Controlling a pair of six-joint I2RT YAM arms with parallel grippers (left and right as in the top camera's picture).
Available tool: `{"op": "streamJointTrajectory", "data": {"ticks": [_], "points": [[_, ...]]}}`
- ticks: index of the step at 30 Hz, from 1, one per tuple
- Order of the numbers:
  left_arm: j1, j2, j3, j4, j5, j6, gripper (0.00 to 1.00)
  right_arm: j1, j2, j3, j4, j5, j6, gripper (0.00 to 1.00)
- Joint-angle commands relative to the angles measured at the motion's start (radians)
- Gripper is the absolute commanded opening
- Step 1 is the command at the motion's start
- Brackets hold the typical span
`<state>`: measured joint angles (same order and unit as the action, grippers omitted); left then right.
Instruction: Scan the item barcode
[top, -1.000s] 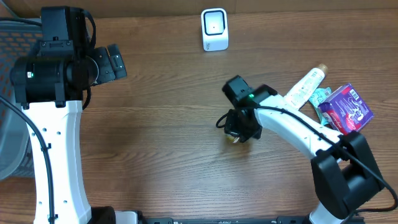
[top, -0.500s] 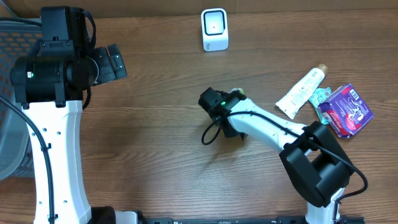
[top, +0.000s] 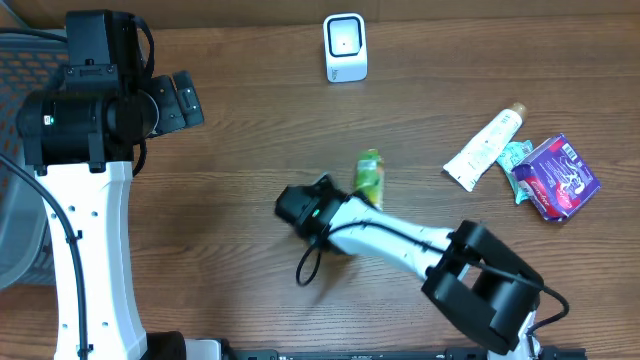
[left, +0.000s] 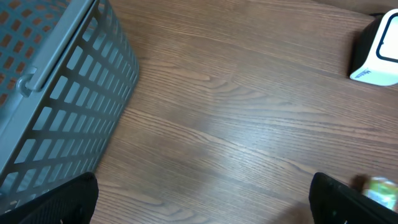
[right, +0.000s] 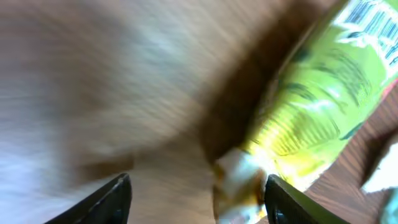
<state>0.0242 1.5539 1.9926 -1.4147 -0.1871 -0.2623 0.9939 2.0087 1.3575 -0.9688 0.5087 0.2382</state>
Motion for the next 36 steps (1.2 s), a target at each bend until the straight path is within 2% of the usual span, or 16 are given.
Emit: {"op": "streamJointTrajectory", "data": {"ticks": [1, 2, 9, 13, 17, 20, 24, 30, 33, 36], "points": [[0.000, -0.017, 0.020, 0.000, 0.004, -0.015, 0.99, 0.027, 0.013, 0.019, 0.003, -0.031, -0.056, 0.75], [0.000, -0.017, 0.020, 0.000, 0.004, -0.015, 1.00, 0.028, 0.013, 0.019, 0.002, -0.031, -0.051, 0.78], [0.000, -0.017, 0.020, 0.000, 0.004, -0.015, 0.99, -0.034, -0.023, 0.150, -0.076, -0.052, 0.182, 0.79], [0.000, -0.017, 0.020, 0.000, 0.004, -0.015, 0.99, -0.110, -0.103, 0.216, -0.086, -0.135, 0.244, 0.84], [0.000, -0.017, 0.020, 0.000, 0.004, -0.015, 1.00, -0.251, -0.146, 0.216, -0.126, -0.334, 0.243, 0.85], [0.000, -0.017, 0.020, 0.000, 0.004, -0.015, 1.00, -0.359, -0.144, 0.180, -0.137, -0.520, 0.171, 0.84], [0.000, -0.017, 0.020, 0.000, 0.004, -0.015, 1.00, -0.435, -0.144, 0.083, -0.065, -0.758, 0.066, 0.84], [0.000, -0.017, 0.020, 0.000, 0.004, -0.015, 1.00, -0.426, -0.144, -0.041, 0.066, -0.827, 0.098, 0.82], [0.000, -0.017, 0.020, 0.001, 0.004, -0.015, 0.99, -0.406, -0.144, -0.085, 0.129, -0.819, 0.124, 0.82], [0.000, -0.017, 0.020, 0.000, 0.004, -0.014, 1.00, -0.393, -0.142, -0.121, 0.160, -0.748, 0.211, 0.81]]}}
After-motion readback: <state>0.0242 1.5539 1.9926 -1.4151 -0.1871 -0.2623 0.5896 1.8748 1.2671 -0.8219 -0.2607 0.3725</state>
